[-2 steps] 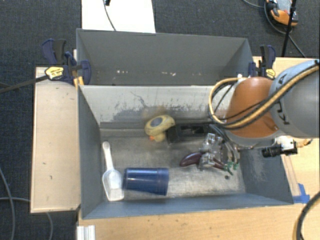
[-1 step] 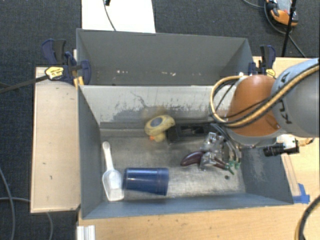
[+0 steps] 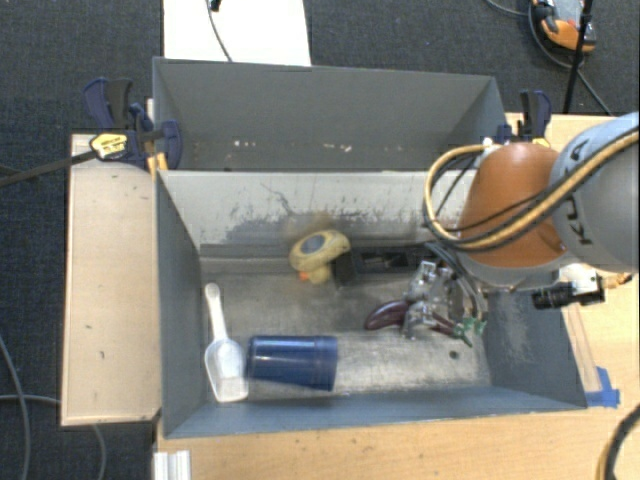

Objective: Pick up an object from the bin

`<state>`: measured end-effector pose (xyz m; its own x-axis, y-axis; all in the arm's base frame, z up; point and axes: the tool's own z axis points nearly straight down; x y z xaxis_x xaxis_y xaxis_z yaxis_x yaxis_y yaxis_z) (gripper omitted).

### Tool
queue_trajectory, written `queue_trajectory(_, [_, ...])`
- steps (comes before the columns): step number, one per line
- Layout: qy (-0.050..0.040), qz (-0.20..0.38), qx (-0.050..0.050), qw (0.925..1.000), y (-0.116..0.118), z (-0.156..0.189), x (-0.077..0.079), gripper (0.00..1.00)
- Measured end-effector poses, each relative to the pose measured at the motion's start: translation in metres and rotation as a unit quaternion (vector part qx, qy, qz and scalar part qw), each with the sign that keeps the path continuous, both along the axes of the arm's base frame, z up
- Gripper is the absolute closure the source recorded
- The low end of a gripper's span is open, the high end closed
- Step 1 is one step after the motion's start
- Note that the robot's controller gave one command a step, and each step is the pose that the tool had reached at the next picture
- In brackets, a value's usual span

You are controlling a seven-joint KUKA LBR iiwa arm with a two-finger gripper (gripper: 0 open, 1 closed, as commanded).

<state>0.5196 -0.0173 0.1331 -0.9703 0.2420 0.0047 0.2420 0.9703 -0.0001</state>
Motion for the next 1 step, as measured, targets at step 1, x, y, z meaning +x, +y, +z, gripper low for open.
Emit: queue_trajectory(1, [-0.0021, 0.001, 0.0, 1.0, 0.0, 0.0272, 0.0008, 1.0])
